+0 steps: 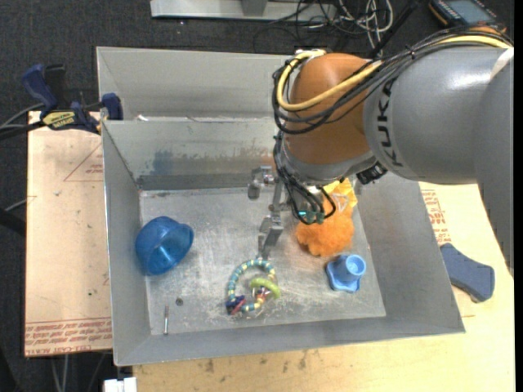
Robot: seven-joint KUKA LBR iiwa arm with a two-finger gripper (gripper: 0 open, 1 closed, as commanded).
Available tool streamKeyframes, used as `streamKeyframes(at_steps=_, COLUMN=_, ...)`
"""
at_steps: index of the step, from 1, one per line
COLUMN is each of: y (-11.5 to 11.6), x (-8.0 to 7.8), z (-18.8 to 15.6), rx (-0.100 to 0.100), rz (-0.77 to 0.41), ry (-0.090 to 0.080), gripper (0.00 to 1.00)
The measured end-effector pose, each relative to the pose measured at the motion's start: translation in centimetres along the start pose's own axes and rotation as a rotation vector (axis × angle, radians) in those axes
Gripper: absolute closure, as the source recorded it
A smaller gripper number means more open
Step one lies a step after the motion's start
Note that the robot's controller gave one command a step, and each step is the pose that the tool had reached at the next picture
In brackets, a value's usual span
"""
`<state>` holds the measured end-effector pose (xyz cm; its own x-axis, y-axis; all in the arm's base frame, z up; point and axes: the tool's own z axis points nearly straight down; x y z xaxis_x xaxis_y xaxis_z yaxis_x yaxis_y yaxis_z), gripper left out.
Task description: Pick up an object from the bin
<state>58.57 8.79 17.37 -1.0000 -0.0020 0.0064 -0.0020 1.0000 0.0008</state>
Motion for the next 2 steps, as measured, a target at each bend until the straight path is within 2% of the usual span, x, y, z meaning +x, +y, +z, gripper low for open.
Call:
streamKeyframes(at_steps=1, y=0.0, x=-0.2, z=-0.4, rx=0.0, rz=0.002, ry=-0.008, gripper=0.0)
streamKeyframes(at_steps=2, y=0.2, x=2.6, z=3.8, rx=0.0, rz=-0.114, ry=-0.01, gripper=0.0)
